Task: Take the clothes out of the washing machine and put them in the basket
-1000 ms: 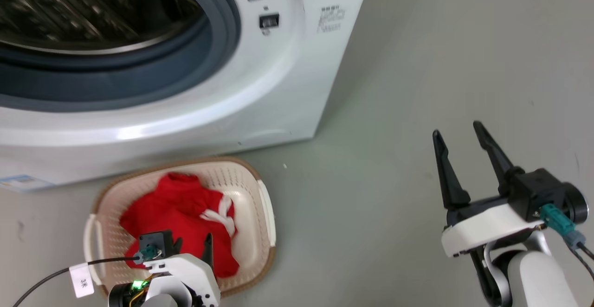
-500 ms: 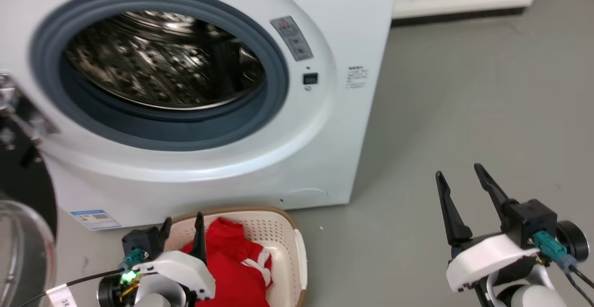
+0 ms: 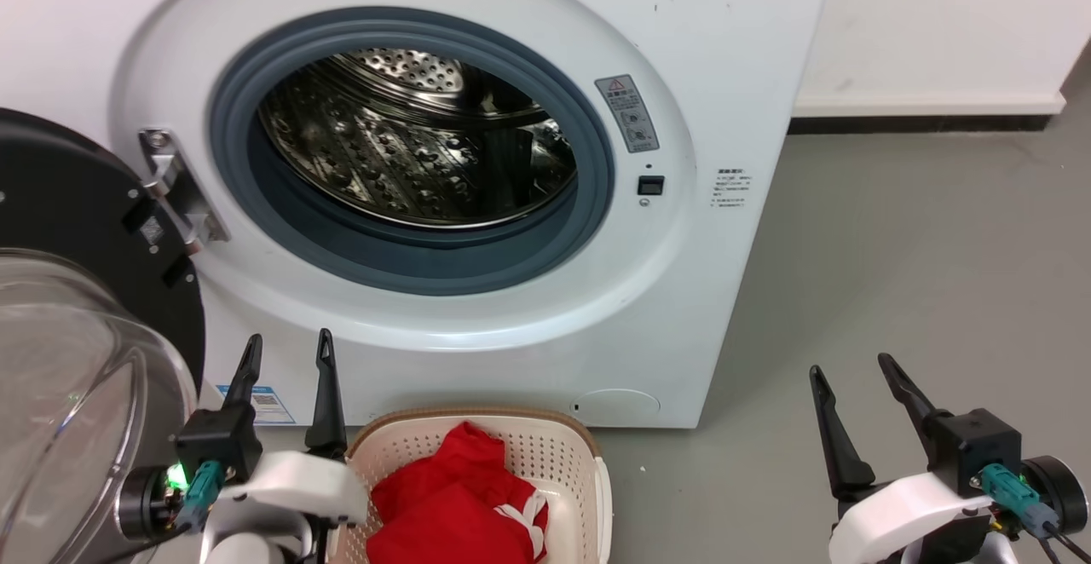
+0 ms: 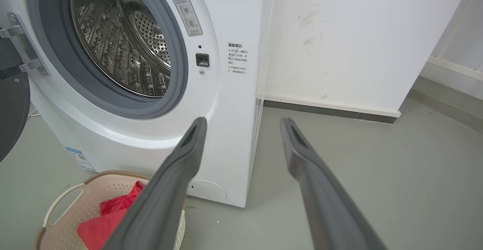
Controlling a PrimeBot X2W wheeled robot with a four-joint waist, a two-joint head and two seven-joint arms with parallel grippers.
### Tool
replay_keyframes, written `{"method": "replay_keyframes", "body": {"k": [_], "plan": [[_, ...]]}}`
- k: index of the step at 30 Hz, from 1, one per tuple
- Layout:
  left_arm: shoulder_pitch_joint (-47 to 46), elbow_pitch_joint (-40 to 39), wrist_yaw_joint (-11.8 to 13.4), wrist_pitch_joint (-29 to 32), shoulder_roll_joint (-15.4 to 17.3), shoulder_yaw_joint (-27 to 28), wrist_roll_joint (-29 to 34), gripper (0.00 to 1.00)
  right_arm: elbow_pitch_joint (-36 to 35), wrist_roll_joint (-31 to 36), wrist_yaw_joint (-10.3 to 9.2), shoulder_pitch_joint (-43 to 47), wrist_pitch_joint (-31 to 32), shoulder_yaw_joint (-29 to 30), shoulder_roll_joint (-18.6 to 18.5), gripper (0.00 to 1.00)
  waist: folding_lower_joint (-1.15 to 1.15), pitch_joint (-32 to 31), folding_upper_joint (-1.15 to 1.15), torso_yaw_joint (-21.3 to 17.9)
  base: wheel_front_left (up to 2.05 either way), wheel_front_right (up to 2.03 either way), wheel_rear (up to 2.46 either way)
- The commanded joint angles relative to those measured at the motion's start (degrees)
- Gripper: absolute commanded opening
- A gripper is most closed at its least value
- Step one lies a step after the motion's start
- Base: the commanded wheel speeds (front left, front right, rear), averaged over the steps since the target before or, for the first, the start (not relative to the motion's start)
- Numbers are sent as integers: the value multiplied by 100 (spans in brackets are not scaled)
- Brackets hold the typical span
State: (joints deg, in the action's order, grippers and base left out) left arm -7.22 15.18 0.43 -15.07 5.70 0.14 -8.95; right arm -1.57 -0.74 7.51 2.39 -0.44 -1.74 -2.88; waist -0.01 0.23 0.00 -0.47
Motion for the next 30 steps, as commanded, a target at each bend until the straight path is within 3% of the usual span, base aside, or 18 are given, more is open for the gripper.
{"method": "replay_keyframes", "body": {"k": [1, 14, 30], "plan": [[176, -193, 19, -14, 74, -32, 84, 100, -24, 46, -4, 86, 13, 8, 1, 100, 1, -85, 0, 71, 0, 0, 0], [971, -1347, 51, 738, 303, -154, 176, 100, -332, 232, -4, 350, 49, 314, 1, 100, 1, -335, 0, -53, 0, 0, 0], [1272, -1502, 138, 1059, 345, -221, 84, 100, -535, 131, -4, 532, 152, 263, 1, 100, 1, -429, 0, -153, 0, 0, 0]]}}
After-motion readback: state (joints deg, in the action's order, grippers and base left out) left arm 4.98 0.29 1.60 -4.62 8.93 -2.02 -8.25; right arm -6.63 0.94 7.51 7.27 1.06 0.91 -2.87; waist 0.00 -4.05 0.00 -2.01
